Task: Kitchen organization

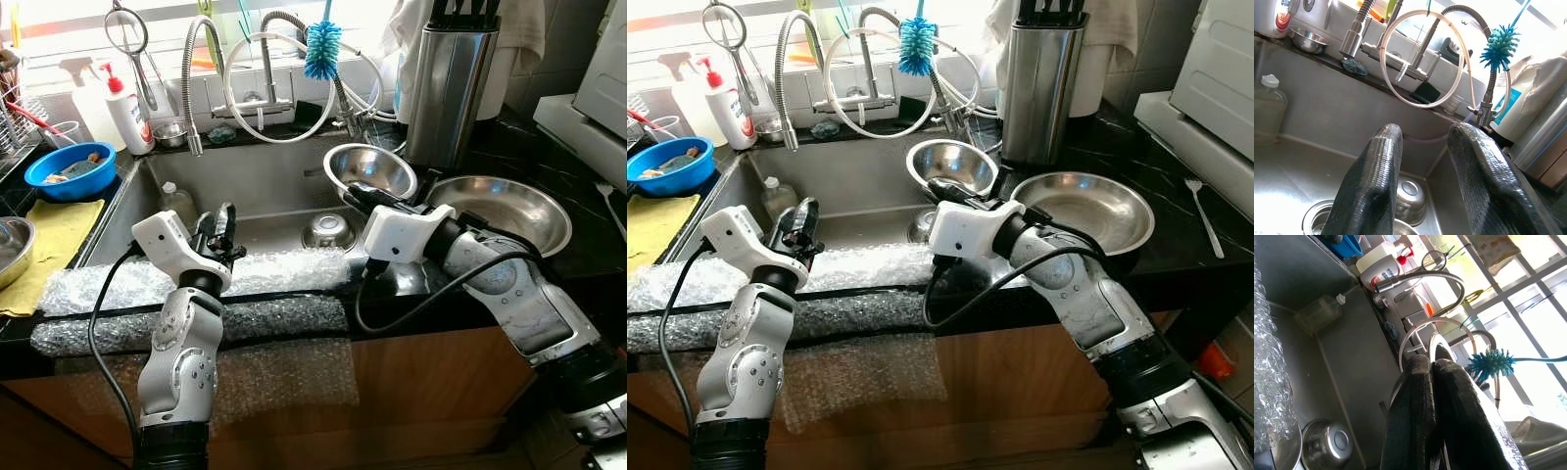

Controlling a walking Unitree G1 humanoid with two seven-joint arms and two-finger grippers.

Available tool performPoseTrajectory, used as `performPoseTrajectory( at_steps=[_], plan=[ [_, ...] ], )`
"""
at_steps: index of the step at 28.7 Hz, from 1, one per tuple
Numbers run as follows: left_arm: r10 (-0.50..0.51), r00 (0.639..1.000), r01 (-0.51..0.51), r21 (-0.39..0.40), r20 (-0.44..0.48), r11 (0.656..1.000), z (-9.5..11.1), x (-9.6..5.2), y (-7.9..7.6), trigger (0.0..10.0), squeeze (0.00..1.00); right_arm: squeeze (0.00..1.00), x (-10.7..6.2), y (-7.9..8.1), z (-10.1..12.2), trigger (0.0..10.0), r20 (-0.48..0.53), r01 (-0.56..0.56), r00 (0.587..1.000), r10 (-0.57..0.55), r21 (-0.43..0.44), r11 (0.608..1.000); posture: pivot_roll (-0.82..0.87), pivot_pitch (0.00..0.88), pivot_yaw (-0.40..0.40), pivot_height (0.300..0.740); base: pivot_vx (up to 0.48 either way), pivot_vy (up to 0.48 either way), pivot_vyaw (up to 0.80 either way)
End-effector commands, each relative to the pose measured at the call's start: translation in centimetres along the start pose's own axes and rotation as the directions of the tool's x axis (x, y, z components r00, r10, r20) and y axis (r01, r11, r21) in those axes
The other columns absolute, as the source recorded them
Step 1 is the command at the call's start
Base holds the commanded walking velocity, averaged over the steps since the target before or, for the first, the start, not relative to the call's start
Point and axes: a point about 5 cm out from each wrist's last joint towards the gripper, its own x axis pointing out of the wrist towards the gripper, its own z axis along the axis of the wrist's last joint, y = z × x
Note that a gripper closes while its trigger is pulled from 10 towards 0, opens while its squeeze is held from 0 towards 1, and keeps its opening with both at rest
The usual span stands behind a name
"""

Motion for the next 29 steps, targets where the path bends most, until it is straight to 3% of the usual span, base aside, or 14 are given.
performPoseTrajectory(
  at_steps=[1, 9, 10, 11, 12, 15, 20, 23, 29],
  plan=[
    [0.008, 1.0, -0.008, -0.016, -0.004, 1.0, 0.2, 0.3, 0.1, 10.0, 0.0, 0.0, 0.1, -0.2, 0.3, 10.0, 0.02, 0.009, 1.0, -0.009, -0.014, 1.0, -0.1, 0.0, 0.104, 0.74, 0.0, 0.0, 0.0],
    [0.009, 1.0, -0.009, -0.017, -0.006, 1.0, 0.2, 0.3, 0.1, 10.0, 0.0, 0.0, 0.1, -0.2, 0.3, 10.0, 0.025, 0.01, 1.0, -0.01, -0.017, 1.0, -0.1, 0.0, 0.104, 0.74, 0.0, 0.0, 0.0],
    [0.015, 1.0, -0.016, -0.058, -0.003, 0.998, 0.4, 0.4, 0.3, 10.0, 0.0, 0.0, 0.0, 0.1, 0.5, 10.0, 0.04, 0.006, 0.999, -0.005, -0.029, 1.0, -0.1, 0.0, 0.112, 0.74, 0.0, 0.0, 0.0],
    [-0.032, 0.999, 0.03, -0.199, -0.003, 0.98, 0.7, 0.9, -0.4, 10.0, 0.0, 0.0, -0.7, 1.5, 0.8, 10.0, 0.098, -0.034, 0.994, 0.045, -0.11, 0.993, -0.09, 0.0, 0.119, 0.74, 0.0, 0.0, 0.0],
    [-0.061, 0.998, 0.058, -0.221, -0.008, 0.973, 0.7, 1.1, -0.8, 10.0, 0.0, 0.0, -0.9, 2.0, 0.5, 10.0, 0.09, -0.05, 0.994, 0.063, -0.139, 0.989, -0.09, 0.0, 0.121, 0.74, 0.0, 0.0, 0.0],
    [-0.065, 0.998, 0.061, -0.17, -0.018, 0.984, 0.5, 1.0, -0.8, 10.0, 0.0, 0.0, -0.9, 1.5, -0.6, 10.0, 0.017, -0.017, 1.0, 0.02, -0.148, 0.989, -0.09, 0.0, 0.119, 0.74, 0.0, 0.0, 0.0],
    [-0.058, 0.998, 0.054, -0.168, -0.016, 0.984, 0.5, 1.0, -0.7, 10.0, 0.0, 0.0, -1.0, 0.8, -1.3, 10.0, -0.022, 0.017, 1.0, -0.021, -0.134, 0.991, -0.09, 0.0, 0.119, 0.74, 0.0, 0.0, 0.0],
    [-0.051, 0.999, 0.049, -0.194, -0.008, 0.98, 0.6, 1.1, -0.7, 10.0, 0.0, 0.0, -0.9, 0.7, -1.1, 10.0, -0.003, 0.014, 1.0, -0.015, -0.146, 0.989, -0.09, 0.0, 0.119, 0.74, 0.0, 0.0, 0.0],
    [-0.105, 0.994, 0.098, -0.336, -0.005, 0.937, 1.2, 1.4, -1.2, 10.0, 0.0, 0.0, -1.1, 1.9, 0.7, 10.0, 0.144, -0.056, 0.986, 0.084, -0.191, 0.98, -0.09, 0.0, 0.124, 0.74, 0.0, 0.0, 0.0]
  ],
)
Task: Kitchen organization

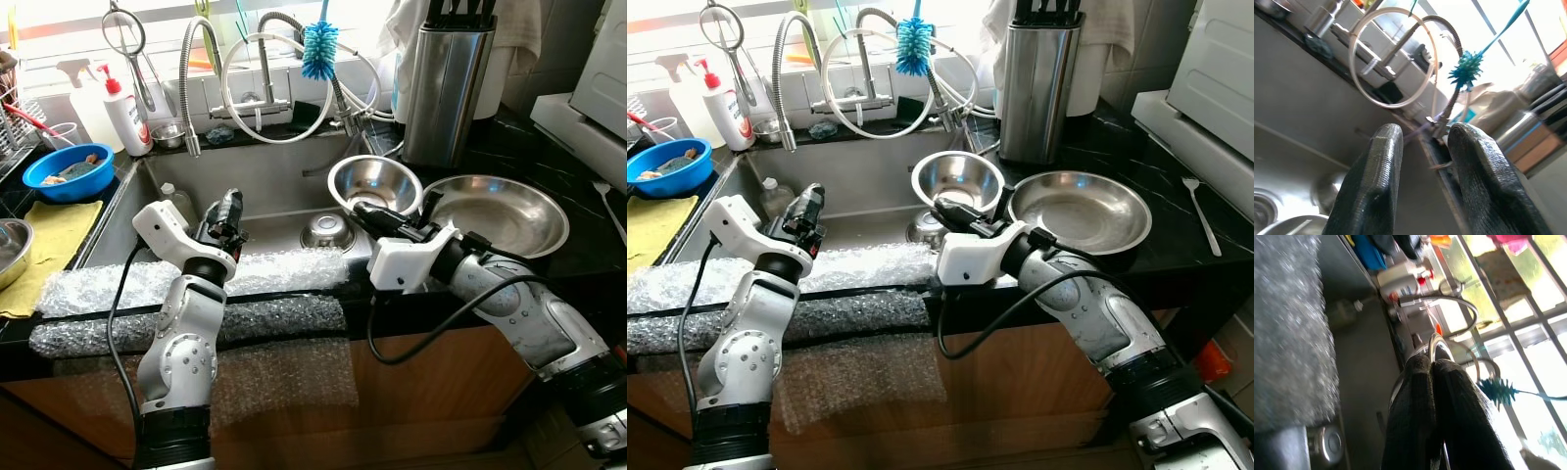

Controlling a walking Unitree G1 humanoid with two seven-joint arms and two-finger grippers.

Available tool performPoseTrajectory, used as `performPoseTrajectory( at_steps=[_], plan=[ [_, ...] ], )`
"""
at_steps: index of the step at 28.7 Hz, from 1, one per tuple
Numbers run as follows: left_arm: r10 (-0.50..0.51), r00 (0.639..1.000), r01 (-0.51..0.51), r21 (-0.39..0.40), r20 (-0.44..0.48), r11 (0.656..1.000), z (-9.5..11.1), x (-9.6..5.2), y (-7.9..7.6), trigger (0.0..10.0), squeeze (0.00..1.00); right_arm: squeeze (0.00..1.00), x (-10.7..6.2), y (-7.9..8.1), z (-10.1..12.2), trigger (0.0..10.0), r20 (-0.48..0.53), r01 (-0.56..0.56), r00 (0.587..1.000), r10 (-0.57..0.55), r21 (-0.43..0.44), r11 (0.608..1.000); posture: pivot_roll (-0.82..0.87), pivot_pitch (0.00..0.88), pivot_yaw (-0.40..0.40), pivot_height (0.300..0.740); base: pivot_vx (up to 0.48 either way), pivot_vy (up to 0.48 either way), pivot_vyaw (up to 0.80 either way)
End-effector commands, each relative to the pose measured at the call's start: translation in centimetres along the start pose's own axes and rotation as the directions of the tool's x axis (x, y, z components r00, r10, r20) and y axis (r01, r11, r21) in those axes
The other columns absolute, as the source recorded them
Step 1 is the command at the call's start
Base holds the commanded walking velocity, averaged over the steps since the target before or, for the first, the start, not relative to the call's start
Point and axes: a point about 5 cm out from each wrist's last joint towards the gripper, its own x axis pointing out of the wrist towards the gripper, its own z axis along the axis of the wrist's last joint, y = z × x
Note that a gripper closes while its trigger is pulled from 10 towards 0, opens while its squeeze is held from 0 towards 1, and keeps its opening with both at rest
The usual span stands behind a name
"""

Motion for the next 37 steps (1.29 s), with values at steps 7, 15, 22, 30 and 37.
performPoseTrajectory(
  at_steps=[7, 15, 22, 30, 37],
  plan=[
    [-0.107, 0.993, 0.105, -0.039, -0.052, 0.994, -0.4, 0.1, -1.5, 10.0, 0.0, 0.0, 0.4, -0.2, 1.4, 10.0, 0.089, -0.013, 0.996, 0.015, -0.032, 0.999, -0.09, 0.0, 0.126, 0.74, 0.0, 0.0, 0.0],
    [-0.277, 0.952, 0.272, -0.059, -0.131, 0.961, -1.2, -0.5, -3.7, 10.0, 0.0, 0.0, 0.7, -0.1, 1.6, 10.0, 0.103, -0.01, 0.995, 0.013, -0.029, 1.0, -0.09, 0.0, 0.13, 0.74, 0.0, 0.0, 0.0],
    [-0.294, 0.943, 0.29, -0.05, -0.156, 0.956, -1.5, -0.7, -3.9, 10.0, 0.0, 0.0, 0.8, -0.2, 1.7, 10.0, 0.103, -0.004, 0.995, 0.007, -0.03, 1.0, -0.09, 0.0, 0.13, 0.74, 0.0, 0.0, 0.0],
    [-0.234, 0.953, 0.241, 0.015, -0.191, 0.97, -2.0, -0.5, -3.3, 10.0, 0.0, 0.0, 0.9, -0.4, 1.8, 10.0, 0.106, 0.0, 0.994, 0.004, -0.037, 0.999, -0.1, 0.0, 0.135, 0.74, 0.0, 0.0, 0.0],
    [-0.277, 0.929, 0.287, 0.003, -0.244, 0.958, -2.7, -0.9, -3.8, 10.0, 0.0, 0.0, 1.0, -0.1, 1.9, 10.0, 0.11, -0.003, 0.994, 0.007, -0.036, 0.999, -0.1, 0.0, 0.138, 0.74, 0.0, 0.0, 0.0]
  ],
)
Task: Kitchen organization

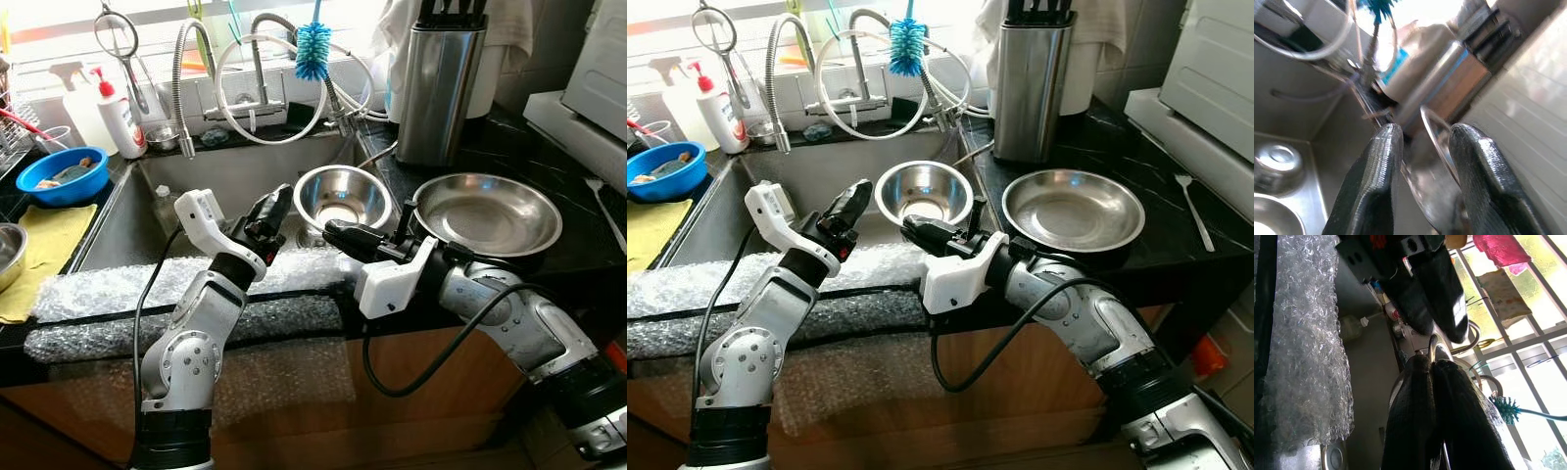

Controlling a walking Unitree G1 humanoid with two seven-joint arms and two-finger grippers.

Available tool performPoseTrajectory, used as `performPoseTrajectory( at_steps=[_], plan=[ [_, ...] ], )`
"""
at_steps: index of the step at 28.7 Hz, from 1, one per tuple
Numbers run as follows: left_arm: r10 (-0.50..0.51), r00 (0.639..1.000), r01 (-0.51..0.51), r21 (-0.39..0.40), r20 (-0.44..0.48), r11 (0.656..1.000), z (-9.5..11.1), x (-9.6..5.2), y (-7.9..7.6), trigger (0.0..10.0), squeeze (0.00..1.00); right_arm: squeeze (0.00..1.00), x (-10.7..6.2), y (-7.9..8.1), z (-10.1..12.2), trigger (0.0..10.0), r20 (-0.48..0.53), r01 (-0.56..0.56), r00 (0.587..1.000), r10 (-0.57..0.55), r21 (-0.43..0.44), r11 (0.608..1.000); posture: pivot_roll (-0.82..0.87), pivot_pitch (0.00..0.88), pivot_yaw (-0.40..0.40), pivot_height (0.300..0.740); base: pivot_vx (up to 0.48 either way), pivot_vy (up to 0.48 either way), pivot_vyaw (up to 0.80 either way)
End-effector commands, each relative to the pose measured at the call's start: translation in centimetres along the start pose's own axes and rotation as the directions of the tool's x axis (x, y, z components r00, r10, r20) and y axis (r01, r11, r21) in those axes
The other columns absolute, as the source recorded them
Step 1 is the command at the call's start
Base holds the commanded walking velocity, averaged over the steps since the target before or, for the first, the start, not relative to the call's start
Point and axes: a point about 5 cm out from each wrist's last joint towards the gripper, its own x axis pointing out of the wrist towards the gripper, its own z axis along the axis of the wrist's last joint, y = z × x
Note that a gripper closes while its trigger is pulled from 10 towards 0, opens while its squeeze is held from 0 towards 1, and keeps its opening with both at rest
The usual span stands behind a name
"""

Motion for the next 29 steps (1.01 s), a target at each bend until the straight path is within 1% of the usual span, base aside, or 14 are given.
performPoseTrajectory(
  at_steps=[1, 9, 13, 14, 15, 16, 29],
  plan=[
    [-0.02, 1.0, 0.021, 0.003, -0.019, 1.0, -0.05, -0.17, -0.25, 10.0, 0.0, 0.0, 0.41, -0.75, 0.49, 10.0, 0.028, 0.016, 0.999, -0.016, -0.021, 1.0, -0.1, 0.0, 0.139, 0.74, 0.0, 0.0, 0.0],
    [-0.061, 0.997, 0.061, -0.003, -0.05, 0.998, -0.51, -0.28, -0.81, 10.0, 0.0, 0.0, 0.62, -0.64, 0.67, 10.0, 0.036, 0.017, 0.999, -0.016, -0.022, 1.0, -0.1, 0.0, 0.142, 0.74, 0.0, 0.0, 0.0],
    [-0.065, 0.996, 0.065, 0.001, -0.061, 0.998, -0.64, -0.27, -0.9, 10.0, 0.0, 0.0, 0.6, -0.64, 0.67, 10.0, 0.036, 0.019, 0.999, -0.018, -0.022, 1.0, -0.1, 0.0, 0.144, 0.74, 0.0, 0.0, 0.0],
    [-0.064, 0.996, 0.065, 0.0, -0.06, 0.998, -0.65, -0.27, -0.9, 6.3, 0.0, 0.0, 0.59, -0.58, 0.65, 10.0, 0.034, 0.016, 0.999, -0.015, -0.023, 1.0, -0.1, 0.0, 0.144, 0.74, 0.0, 0.0, 0.0],
    [-0.064, 0.996, 0.064, -0.001, -0.059, 0.998, -0.65, -0.27, -0.9, 6.3, 0.0, 0.0, 0.58, -0.56, 0.64, 10.0, 0.034, 0.015, 0.999, -0.014, -0.023, 1.0, -0.1, 0.0, 0.144, 0.74, 0.0, 0.0, 0.0],
    [-0.066, 0.996, 0.066, -0.003, -0.057, 0.998, -0.61, -0.27, -0.9, 0.0, 0.0, 0.0, 0.57, -0.48, 0.61, 10.0, 0.032, 0.012, 0.999, -0.011, -0.022, 1.0, -0.1, 0.0, 0.143, 0.74, 0.0, 0.0, 0.0],
    [-0.05, 0.997, 0.05, 0.003, -0.051, 0.999, -0.39, -0.27, -0.57, 0.0, 0.0, 0.0, 0.49, -0.31, 0.24, 10.0, 0.015, -0.009, 1.0, 0.009, -0.029, 1.0, -0.09, 0.0, 0.141, 0.74, 0.0, 0.0, 0.0]
  ],
)
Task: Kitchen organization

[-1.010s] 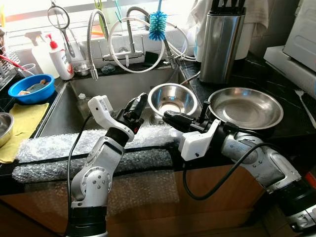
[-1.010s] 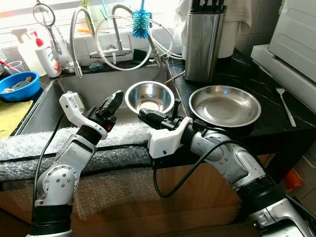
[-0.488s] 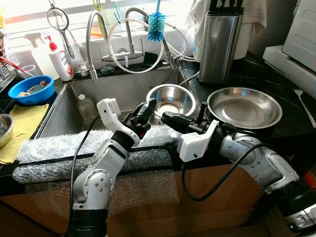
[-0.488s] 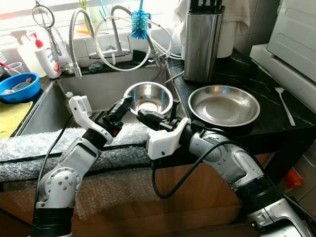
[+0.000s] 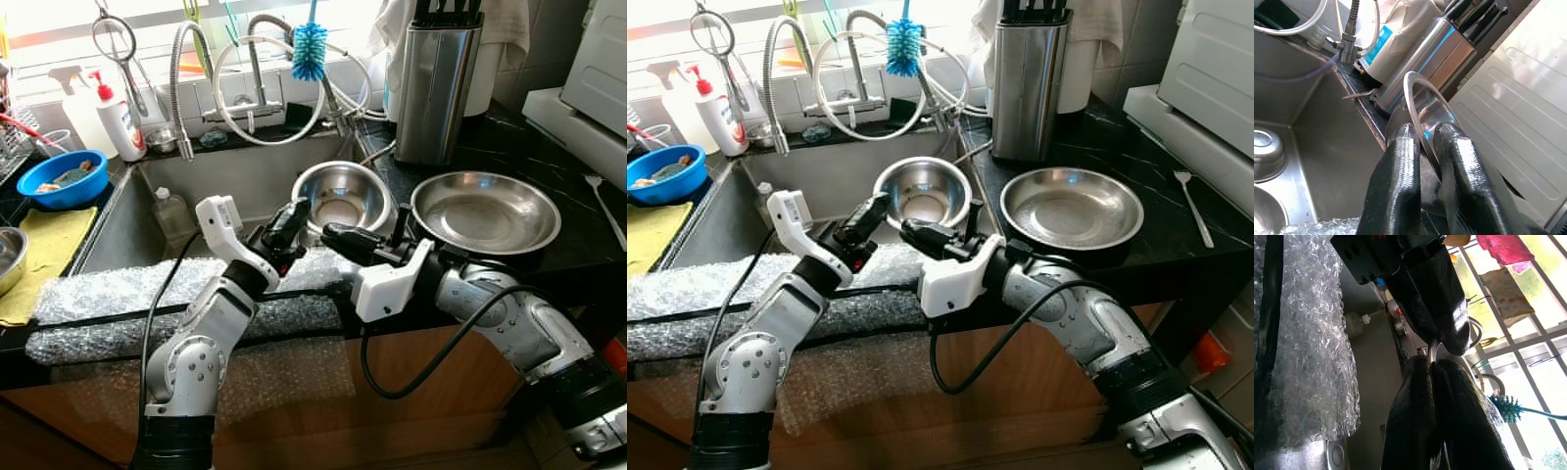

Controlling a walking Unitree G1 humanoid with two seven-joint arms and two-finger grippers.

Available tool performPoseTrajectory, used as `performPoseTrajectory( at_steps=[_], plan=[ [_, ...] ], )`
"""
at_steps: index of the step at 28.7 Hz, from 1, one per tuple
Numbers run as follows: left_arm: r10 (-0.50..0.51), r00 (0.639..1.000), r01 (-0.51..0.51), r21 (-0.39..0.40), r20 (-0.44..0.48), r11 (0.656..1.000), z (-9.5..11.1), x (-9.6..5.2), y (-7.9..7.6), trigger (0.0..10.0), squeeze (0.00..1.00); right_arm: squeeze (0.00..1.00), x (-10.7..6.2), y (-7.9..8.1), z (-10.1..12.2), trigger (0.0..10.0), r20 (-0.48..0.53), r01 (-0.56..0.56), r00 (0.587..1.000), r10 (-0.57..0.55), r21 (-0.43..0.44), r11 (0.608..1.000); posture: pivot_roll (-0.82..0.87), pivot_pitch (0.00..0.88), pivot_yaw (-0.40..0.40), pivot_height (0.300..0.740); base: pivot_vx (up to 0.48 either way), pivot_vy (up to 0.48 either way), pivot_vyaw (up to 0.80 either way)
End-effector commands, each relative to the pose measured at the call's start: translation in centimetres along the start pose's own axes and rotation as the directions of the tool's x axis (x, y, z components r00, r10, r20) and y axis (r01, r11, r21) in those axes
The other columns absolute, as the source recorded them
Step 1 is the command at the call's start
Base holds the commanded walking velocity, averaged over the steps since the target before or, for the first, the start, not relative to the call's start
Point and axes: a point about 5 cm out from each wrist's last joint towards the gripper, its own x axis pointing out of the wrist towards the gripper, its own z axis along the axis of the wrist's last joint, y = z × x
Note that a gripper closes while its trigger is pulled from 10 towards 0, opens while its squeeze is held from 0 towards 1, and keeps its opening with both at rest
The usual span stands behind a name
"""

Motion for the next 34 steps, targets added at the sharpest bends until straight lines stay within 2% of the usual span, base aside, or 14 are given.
performPoseTrajectory(
  at_steps=[1, 24, 25, 26, 27, 34],
  plan=[
    [0.001, 1.0, 0.0, 0.035, -0.008, 0.999, 0.3, 0.0, -0.1, 0.0, 0.0, 0.0, 0.3, -0.7, 0.3, 10.0, 0.023, 0.005, 1.0, -0.004, -0.018, 1.0, -0.09, 0.0, 0.14, 0.74, 0.0, 0.0, 0.0],
    [0.022, 0.999, -0.022, 0.009, 0.026, 1.0, 0.8, -0.3, 0.3, 0.0, 0.0, 0.0, 0.2, -0.7, -0.5, 10.0, -0.01, -0.008, 1.0, 0.008, -0.026, 1.0, -0.09, 0.0, 0.136, 0.74, 0.0, 0.0, 0.0],
    [0.026, 0.999, -0.026, 0.006, 0.03, 1.0, 0.8, -0.3, 0.4, 0.0, 0.0, 0.96, 0.2, -0.8, -0.6, 10.0, -0.015, -0.006, 1.0, 0.006, -0.024, 1.0, -0.09, 0.0, 0.136, 0.74, 0.0, 0.0, 0.0],
    [0.026, 0.999, -0.026, 0.006, 0.03, 1.0, 0.8, -0.3, 0.4, 0.0, 0.0, 0.96, 0.2, -0.8, -0.6, 10.0, -0.015, -0.006, 1.0, 0.006, -0.024, 1.0, -0.09, 0.0, 0.136, 0.74, 0.0, 0.0, 0.0],
    [0.029, 0.999, -0.029, 0.004, 0.033, 1.0, 0.9, -0.3, 0.4, 0.0, 0.0, 1.0, 0.2, -0.8, -0.7, 10.0, -0.02, -0.006, 1.0, 0.005, -0.023, 1.0, -0.09, 0.0, 0.136, 0.74, 0.0, 0.0, 0.0],
    [0.047, 0.998, -0.047, -0.002, 0.049, 0.999, 1.1, -0.3, 0.7, 0.0, 0.0, 1.0, 0.2, -0.8, -0.8, 10.0, -0.029, -0.005, 1.0, 0.005, -0.013, 1.0, -0.09, 0.0, 0.137, 0.74, 0.0, 0.0, 0.0]
  ],
)
